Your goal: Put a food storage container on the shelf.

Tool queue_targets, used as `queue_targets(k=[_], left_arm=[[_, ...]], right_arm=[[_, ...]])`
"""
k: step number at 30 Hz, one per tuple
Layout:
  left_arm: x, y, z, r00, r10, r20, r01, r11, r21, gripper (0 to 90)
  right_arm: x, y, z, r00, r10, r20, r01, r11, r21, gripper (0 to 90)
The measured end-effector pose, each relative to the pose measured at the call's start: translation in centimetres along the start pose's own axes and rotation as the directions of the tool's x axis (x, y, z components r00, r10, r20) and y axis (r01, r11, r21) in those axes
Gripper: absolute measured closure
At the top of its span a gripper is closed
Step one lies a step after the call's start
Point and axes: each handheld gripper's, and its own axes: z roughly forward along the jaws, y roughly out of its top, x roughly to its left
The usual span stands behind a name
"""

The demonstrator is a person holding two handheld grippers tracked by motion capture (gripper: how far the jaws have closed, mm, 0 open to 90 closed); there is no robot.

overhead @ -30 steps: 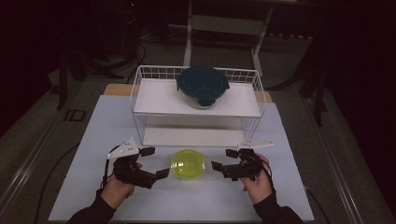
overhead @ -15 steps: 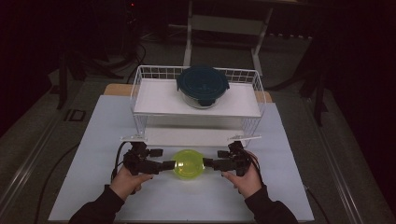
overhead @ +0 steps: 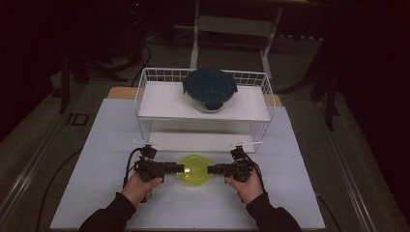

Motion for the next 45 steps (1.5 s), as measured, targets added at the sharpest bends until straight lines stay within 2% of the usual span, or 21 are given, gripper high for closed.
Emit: queue_targets(k=[1,2,6,9,10,12,13,14,17,20,25,27,31,33,38,45], left_arm=[[0.0,0.0,0.0,1.0,0.0,0.0,0.0,1.0,0.0,47.8],[0.1,0.0,0.2,1.0,-0.003,-0.001,0.003,0.9999,0.011,49.6],[0.4,-0.1,0.5,0.9992,-0.04,0.0,0.04,0.9989,0.023,57.4],[0.5,-0.1,0.5,0.999,-0.044,0.01,0.044,0.9987,0.025,61.8],[0.6,-0.1,0.6,0.9984,-0.05,0.029,0.049,0.9983,0.031,64.1],[0.4,-0.1,0.7,0.9987,-0.043,0.029,0.042,0.9983,0.041,68.5],[0.4,-0.1,0.7,0.9987,-0.043,0.029,0.042,0.9983,0.041,68.9],[0.2,-0.2,0.7,0.9993,-0.037,0.01,0.037,0.9981,0.05,69.5],[0.2,-0.2,0.6,0.9995,-0.03,0.004,0.03,0.998,0.057,70.7],[-0.2,-0.3,0.4,0.9998,0.001,-0.021,0.0,0.9971,0.076,70.9],[-0.3,-0.6,0.3,0.9995,-0.009,-0.029,0.012,0.9967,0.08,72.4],[-0.5,-0.7,0.1,0.9992,-0.003,-0.04,0.006,0.9956,0.093,72.9],[-0.9,-1.0,-0.1,0.9982,-0.015,-0.057,0.02,0.9955,0.093,74.7],[-1.2,-1.1,-0.3,0.9977,0.001,-0.068,0.005,0.9967,0.081,77.0],[-1.3,-1.0,-0.7,0.9986,-0.018,-0.049,0.022,0.9973,0.069,78.8],[-2.7,-0.3,-1.8,0.9991,0.023,-0.035,-0.021,0.9986,0.048,78.8]], right_arm=[[0.0,0.0,0.0,1.0,0.0,0.0,0.0,1.0,0.0,50.7],[0.0,0.0,0.1,0.9999,0.012,-0.01,-0.012,1.0,0.006,55.5],[0.1,0.0,0.1,0.9998,0.019,-0.007,-0.019,1.0,0.008,63.8],[0.2,0.0,0.2,0.9998,0.018,-0.007,-0.018,1.0,0.017,66.1],[0.3,0.0,0.3,0.9995,0.023,-0.021,-0.023,0.999,0.025,69.9],[0.4,0.0,0.3,0.9996,0.017,-0.022,-0.016,0.999,0.027,71.9],[0.4,0.0,0.3,0.9996,0.017,-0.022,-0.016,0.999,0.027,71.9],[0.6,-0.1,0.3,0.9996,0.015,-0.024,-0.015,0.999,0.029,72.9],[0.7,-0.1,0.3,0.999,0.021,-0.04,-0.02,0.999,0.032,73.8],[1.0,-0.4,0.2,0.9984,0.019,-0.054,-0.017,0.999,0.029,75.2],[1.4,-0.5,0.1,0.9986,0.0,-0.054,0.001,1.0,0.024,76.6],[1.4,-0.7,0.1,0.9962,0.015,-0.086,-0.013,1.0,0.022,78.1],[2.2,-0.9,-0.2,0.9981,-0.005,-0.061,0.006,1.0,0.016,79.9],[2.6,-1.0,-0.4,0.9986,-0.02,-0.048,0.021,1.0,0.014,81.4],[3.2,-1.1,-0.8,0.9983,-0.049,-0.032,0.049,0.999,0.007,81.4],[4.2,-0.7,-2.2,0.9954,-0.089,-0.036,0.088,0.996,-0.028,81.5]])
